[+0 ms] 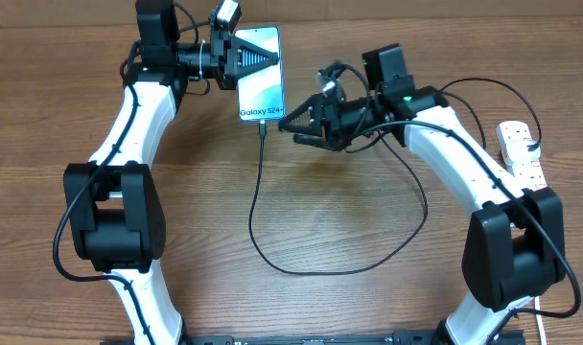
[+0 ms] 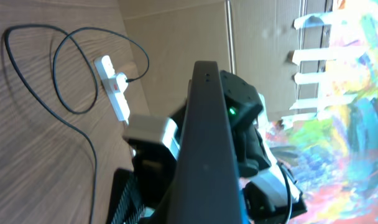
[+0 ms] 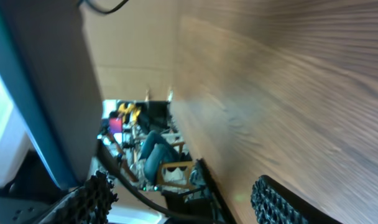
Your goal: Plug charger to phone and switch on socket
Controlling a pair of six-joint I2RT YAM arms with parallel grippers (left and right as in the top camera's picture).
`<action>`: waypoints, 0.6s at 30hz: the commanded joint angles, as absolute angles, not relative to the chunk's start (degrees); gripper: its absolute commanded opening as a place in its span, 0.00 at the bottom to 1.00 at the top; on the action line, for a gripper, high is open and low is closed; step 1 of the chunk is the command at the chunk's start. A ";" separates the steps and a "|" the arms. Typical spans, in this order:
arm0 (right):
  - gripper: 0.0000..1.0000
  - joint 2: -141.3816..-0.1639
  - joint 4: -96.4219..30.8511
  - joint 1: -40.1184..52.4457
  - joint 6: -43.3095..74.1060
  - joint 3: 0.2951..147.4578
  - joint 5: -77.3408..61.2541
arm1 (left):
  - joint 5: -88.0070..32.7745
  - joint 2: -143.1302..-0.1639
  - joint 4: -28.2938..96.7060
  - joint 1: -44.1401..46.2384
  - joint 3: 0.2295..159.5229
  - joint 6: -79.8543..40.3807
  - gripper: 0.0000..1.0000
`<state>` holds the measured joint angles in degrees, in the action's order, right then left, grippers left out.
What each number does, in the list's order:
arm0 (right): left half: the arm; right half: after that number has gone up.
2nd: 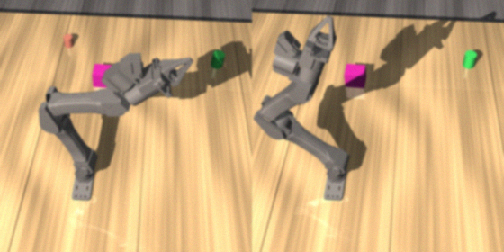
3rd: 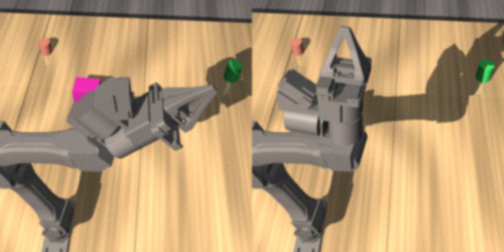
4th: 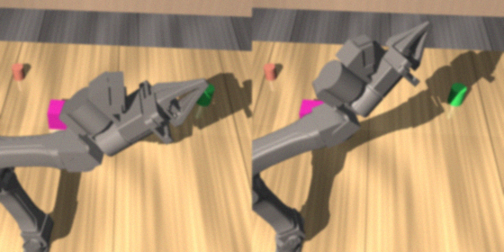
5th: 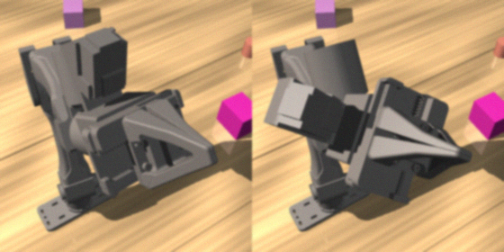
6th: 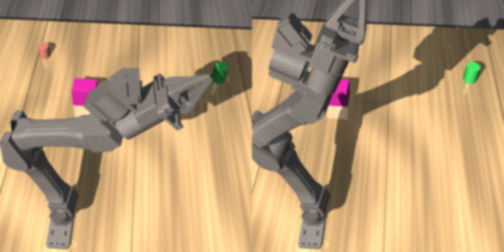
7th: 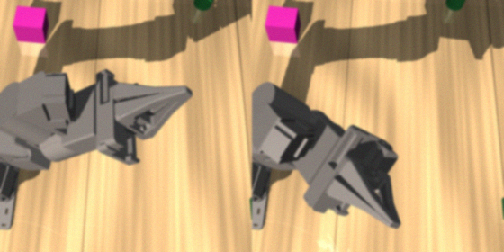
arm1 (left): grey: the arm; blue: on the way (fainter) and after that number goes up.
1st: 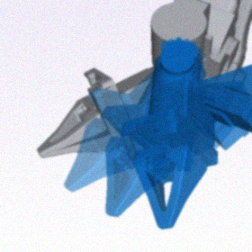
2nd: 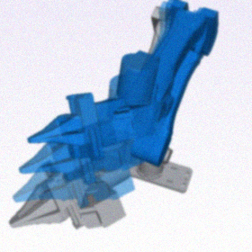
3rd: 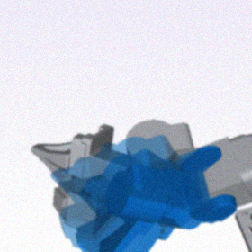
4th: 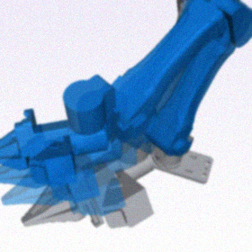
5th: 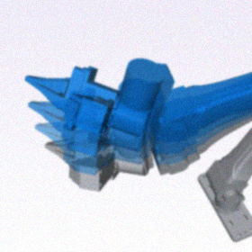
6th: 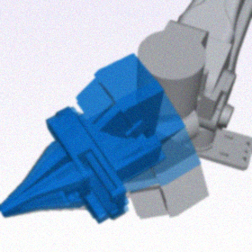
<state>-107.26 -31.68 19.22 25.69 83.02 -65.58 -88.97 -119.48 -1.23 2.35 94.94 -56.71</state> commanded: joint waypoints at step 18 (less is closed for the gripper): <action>0.57 -106.45 -24.10 18.57 31.94 83.96 -77.03 | -89.49 -118.39 -1.32 2.15 95.31 -66.06 0.04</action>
